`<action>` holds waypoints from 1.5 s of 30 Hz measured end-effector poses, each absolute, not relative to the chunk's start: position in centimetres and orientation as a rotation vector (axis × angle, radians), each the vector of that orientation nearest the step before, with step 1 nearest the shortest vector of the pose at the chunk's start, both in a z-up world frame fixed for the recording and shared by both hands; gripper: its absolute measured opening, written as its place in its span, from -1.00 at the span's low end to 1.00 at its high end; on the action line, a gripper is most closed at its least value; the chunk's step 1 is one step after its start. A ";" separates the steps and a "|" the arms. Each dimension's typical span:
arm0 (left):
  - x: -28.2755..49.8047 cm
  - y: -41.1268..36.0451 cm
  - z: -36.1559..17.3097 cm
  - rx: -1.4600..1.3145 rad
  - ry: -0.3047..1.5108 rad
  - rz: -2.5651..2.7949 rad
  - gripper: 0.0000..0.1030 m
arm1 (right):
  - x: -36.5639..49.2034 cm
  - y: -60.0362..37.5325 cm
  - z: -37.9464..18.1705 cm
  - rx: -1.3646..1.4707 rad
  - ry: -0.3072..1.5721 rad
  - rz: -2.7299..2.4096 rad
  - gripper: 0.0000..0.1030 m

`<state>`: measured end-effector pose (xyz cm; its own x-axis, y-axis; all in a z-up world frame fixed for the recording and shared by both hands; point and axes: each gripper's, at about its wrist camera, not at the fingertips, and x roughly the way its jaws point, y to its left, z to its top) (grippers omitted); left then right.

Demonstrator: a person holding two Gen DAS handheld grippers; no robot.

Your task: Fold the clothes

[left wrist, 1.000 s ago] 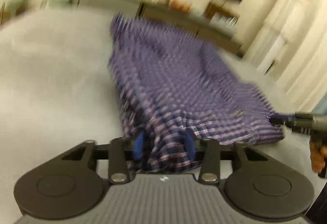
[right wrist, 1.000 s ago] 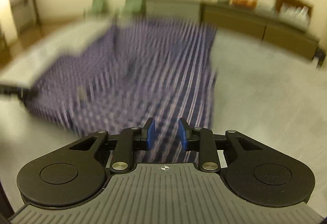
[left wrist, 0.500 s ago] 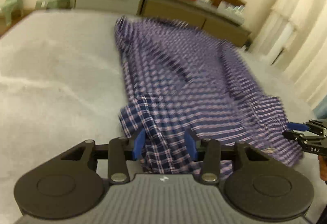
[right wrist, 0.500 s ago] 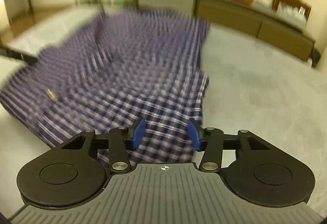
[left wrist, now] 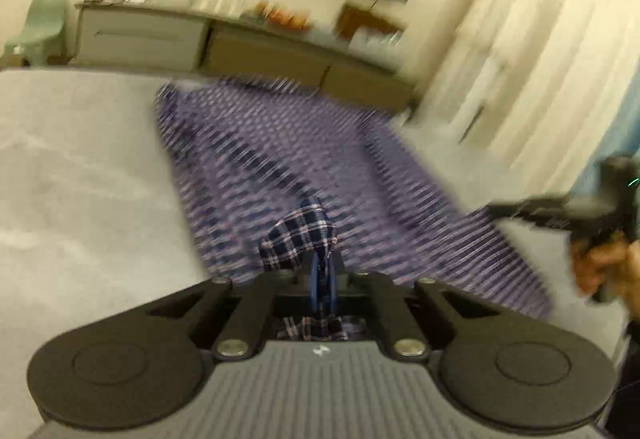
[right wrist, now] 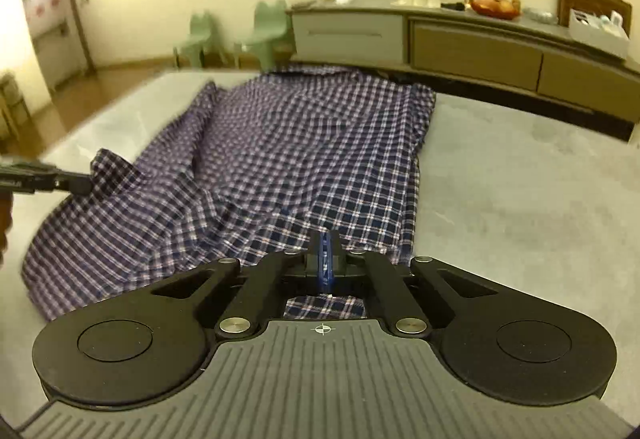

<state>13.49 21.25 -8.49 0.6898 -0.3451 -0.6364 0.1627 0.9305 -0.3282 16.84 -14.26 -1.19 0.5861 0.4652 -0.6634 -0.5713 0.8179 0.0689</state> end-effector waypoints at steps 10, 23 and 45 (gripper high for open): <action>15.9 24.0 -3.5 -0.094 0.613 -0.221 0.91 | 22.2 -15.0 3.6 -0.291 0.702 0.651 0.51; 37.2 30.0 -8.5 -0.141 0.742 -0.071 0.91 | 44.5 -8.1 -3.4 -0.247 0.820 0.535 0.55; 7.7 20.7 -5.4 0.240 0.658 -0.409 -0.74 | 14.7 -20.7 -1.0 -0.413 0.573 0.714 -0.51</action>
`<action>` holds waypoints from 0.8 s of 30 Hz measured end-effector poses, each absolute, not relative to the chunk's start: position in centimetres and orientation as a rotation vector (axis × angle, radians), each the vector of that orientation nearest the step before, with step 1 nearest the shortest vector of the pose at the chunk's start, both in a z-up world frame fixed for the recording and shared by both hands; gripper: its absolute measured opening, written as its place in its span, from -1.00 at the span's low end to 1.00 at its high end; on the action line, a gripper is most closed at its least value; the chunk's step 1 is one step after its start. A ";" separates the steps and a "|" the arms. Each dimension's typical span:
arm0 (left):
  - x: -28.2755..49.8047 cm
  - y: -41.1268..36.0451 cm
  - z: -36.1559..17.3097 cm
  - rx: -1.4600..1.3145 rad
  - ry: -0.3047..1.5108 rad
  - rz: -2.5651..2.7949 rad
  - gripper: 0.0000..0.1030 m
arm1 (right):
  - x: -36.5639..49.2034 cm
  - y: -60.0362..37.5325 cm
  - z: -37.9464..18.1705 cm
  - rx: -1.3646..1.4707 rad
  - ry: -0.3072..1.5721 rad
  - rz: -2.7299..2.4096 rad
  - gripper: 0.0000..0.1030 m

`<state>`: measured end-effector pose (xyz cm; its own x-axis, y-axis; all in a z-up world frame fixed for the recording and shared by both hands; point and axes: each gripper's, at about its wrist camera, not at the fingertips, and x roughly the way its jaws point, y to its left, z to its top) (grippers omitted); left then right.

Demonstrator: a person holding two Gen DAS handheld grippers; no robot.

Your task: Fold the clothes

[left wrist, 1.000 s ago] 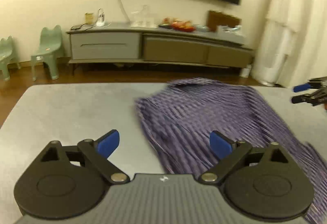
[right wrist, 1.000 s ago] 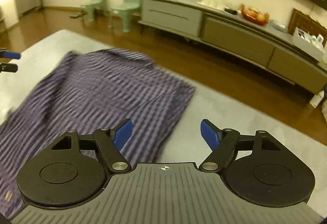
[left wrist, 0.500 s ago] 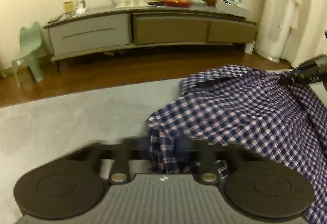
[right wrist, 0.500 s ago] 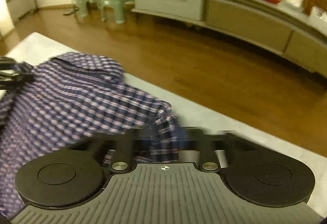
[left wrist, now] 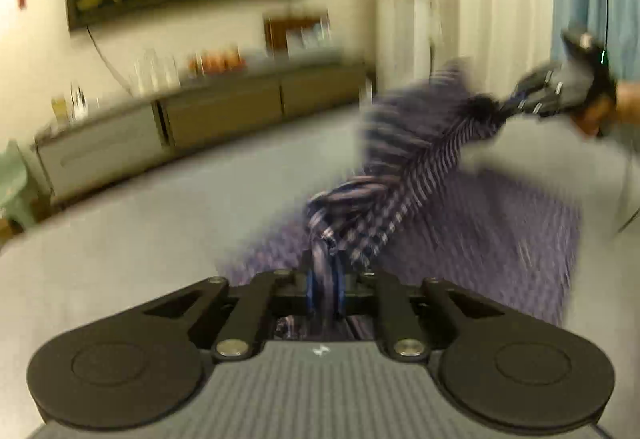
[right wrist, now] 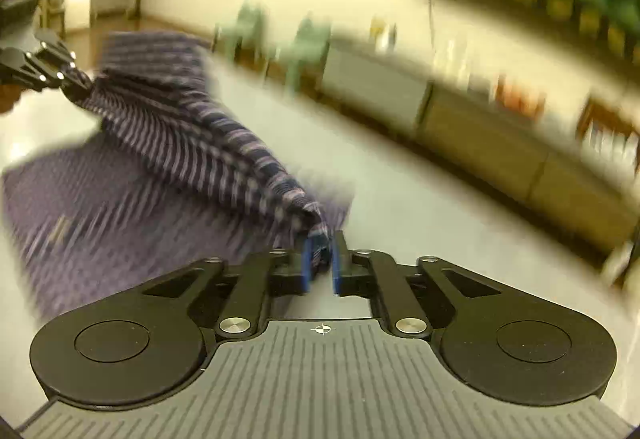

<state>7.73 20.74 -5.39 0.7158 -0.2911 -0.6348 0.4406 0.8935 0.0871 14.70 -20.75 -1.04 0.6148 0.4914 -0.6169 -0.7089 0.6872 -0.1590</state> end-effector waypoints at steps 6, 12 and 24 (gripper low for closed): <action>4.3 20.7 -5.2 0.031 0.698 -0.325 -0.48 | 9.9 -23.3 -3.1 -0.245 0.735 0.615 -0.33; 4.3 19.2 -3.4 -0.264 0.665 -0.392 0.04 | 10.0 -23.0 -2.0 0.401 0.914 0.709 0.09; 1.7 13.1 -8.2 0.070 0.743 -0.439 0.11 | 8.1 -12.7 -6.3 0.371 0.945 0.553 -0.84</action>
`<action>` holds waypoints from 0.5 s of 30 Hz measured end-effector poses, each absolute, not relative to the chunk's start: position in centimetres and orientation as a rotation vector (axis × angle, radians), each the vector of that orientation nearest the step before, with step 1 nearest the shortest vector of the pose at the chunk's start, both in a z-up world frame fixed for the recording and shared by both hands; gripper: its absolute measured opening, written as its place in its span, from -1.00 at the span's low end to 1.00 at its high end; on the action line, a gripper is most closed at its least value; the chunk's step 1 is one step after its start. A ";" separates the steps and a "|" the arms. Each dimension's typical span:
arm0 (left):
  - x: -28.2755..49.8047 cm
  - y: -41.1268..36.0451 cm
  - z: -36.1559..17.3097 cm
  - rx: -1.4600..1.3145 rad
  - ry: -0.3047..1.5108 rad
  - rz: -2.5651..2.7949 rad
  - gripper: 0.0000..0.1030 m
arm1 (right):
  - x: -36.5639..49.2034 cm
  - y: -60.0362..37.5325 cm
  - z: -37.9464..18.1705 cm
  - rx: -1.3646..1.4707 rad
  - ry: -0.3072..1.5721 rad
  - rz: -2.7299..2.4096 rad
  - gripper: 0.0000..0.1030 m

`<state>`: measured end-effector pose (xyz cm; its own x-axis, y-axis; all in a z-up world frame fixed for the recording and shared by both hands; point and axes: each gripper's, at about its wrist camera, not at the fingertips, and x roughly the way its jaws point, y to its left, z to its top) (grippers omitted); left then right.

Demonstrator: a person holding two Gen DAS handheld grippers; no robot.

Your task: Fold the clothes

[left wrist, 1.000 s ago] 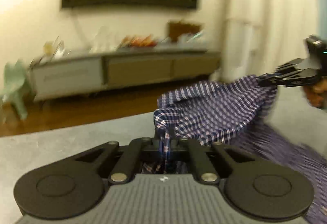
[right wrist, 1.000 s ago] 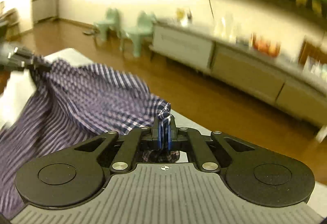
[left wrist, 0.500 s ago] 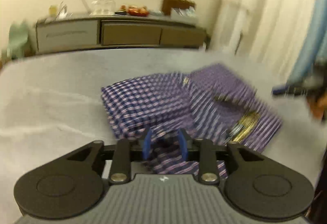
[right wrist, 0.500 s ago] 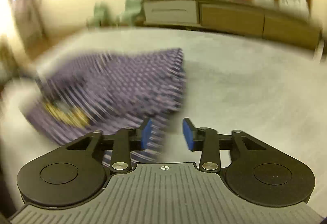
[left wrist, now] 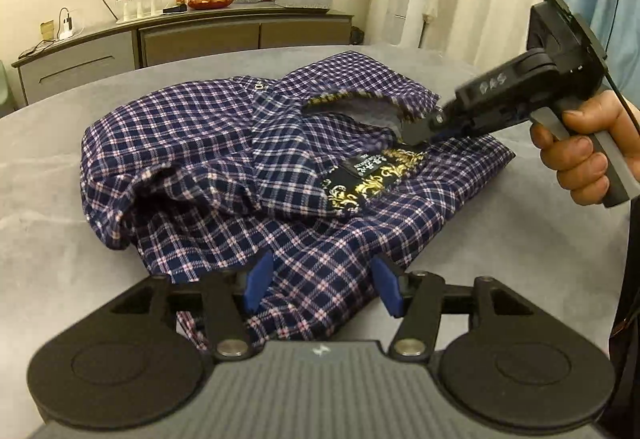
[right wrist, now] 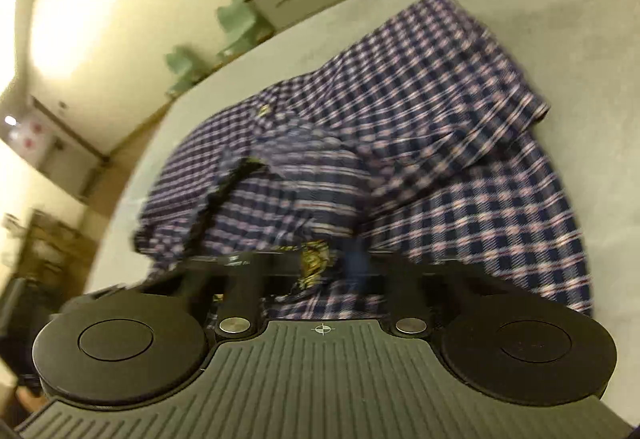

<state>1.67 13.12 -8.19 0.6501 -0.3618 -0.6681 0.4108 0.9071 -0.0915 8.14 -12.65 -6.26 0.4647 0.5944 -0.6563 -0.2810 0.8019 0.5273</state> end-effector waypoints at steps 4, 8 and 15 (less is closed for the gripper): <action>1.7 12.2 -8.6 0.087 0.735 -0.432 0.12 | 6.7 -14.0 -5.0 0.424 0.905 0.539 -0.88; 2.0 12.2 -8.3 0.086 0.729 -0.433 0.12 | 5.9 -14.4 -4.5 0.491 0.896 0.534 -0.80; 2.0 10.6 -8.7 0.196 0.715 -0.435 0.23 | 6.3 -12.7 -6.3 0.548 0.922 0.484 -0.08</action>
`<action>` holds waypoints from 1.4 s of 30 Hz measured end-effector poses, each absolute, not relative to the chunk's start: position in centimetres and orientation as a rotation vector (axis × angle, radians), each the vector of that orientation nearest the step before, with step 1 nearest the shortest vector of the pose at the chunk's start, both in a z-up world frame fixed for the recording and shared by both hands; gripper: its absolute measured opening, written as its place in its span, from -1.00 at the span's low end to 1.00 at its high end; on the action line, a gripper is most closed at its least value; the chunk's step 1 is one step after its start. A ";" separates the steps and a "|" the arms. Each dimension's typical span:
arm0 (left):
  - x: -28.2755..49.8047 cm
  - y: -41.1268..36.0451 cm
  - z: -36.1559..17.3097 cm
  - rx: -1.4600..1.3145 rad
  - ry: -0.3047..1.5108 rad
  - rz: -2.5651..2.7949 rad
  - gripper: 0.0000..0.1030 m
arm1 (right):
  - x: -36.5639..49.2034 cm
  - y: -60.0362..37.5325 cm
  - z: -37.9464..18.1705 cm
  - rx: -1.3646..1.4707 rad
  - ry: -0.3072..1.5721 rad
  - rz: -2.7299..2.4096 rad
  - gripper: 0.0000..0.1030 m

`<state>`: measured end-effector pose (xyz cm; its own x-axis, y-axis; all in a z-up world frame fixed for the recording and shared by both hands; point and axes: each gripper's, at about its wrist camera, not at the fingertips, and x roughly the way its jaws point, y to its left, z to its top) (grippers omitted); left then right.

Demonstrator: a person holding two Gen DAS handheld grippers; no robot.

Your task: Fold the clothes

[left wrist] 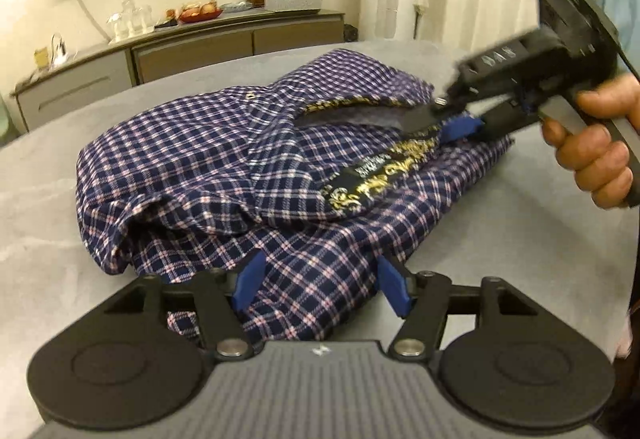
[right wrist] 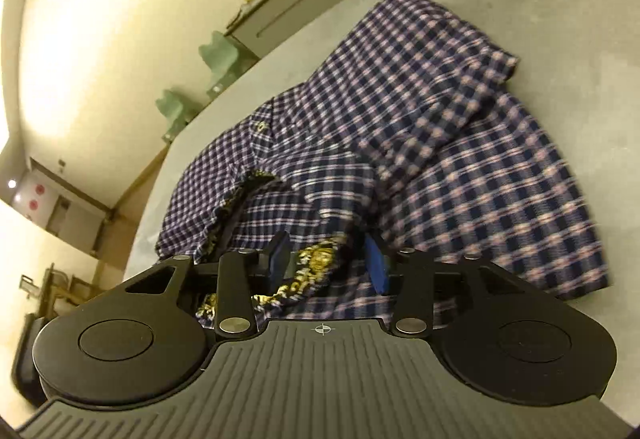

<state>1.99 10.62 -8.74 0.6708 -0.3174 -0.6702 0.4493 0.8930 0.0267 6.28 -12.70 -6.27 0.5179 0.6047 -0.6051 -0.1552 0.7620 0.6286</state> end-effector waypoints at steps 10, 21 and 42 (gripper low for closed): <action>1.7 11.1 -8.2 0.172 0.716 -0.435 0.22 | 2.5 -15.7 -6.7 0.727 0.920 0.492 -0.94; -2.1 16.2 0.1 -0.027 0.388 -0.657 0.19 | 1.1 -15.6 -5.2 0.527 0.936 0.569 -0.33; 5.3 14.3 -8.7 0.132 0.738 -0.288 0.15 | -0.6 -12.4 -2.2 -0.094 0.705 0.367 -0.12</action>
<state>5.29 14.31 -8.70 0.7029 -0.2121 -0.6789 0.3042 0.9525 0.0174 -0.57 -12.36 -2.16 0.7008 0.2977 -0.6482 -0.3604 0.9320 0.0383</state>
